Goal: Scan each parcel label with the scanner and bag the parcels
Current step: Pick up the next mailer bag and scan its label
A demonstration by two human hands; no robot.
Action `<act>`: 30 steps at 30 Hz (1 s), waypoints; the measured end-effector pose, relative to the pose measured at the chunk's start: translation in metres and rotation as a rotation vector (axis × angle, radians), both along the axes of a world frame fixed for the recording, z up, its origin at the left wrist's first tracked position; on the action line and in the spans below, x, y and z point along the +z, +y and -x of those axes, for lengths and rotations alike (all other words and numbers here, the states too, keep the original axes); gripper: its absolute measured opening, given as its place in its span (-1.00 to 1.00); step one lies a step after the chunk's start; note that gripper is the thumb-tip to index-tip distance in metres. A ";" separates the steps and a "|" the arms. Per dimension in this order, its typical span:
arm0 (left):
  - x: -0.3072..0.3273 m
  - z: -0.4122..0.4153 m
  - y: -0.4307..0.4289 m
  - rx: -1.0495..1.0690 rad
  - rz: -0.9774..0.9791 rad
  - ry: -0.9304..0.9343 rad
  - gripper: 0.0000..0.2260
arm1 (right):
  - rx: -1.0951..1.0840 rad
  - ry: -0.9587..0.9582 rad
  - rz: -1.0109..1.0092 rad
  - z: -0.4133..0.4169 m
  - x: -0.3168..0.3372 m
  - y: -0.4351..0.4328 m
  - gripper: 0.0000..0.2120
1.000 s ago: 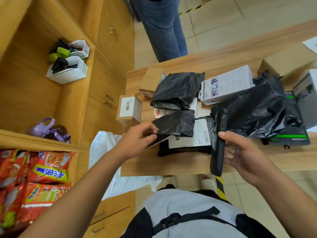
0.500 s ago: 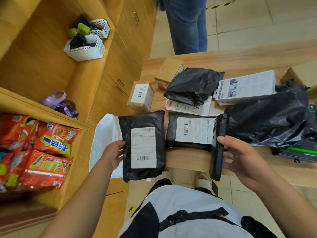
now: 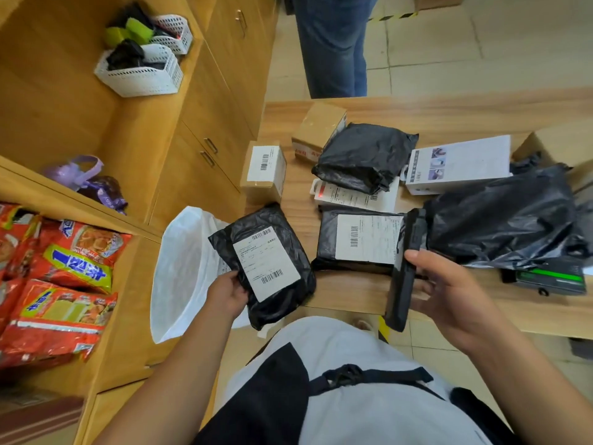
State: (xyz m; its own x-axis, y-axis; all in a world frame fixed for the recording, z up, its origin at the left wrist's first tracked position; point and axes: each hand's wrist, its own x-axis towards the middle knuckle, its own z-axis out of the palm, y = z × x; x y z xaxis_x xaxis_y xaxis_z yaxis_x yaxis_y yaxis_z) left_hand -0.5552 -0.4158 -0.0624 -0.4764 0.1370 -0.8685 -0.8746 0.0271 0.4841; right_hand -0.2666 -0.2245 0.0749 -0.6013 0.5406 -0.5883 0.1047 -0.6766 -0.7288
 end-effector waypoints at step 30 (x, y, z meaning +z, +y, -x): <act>-0.060 0.055 0.015 -1.794 0.239 1.484 -0.11 | 0.278 -0.714 -0.252 0.108 0.045 -0.090 -0.55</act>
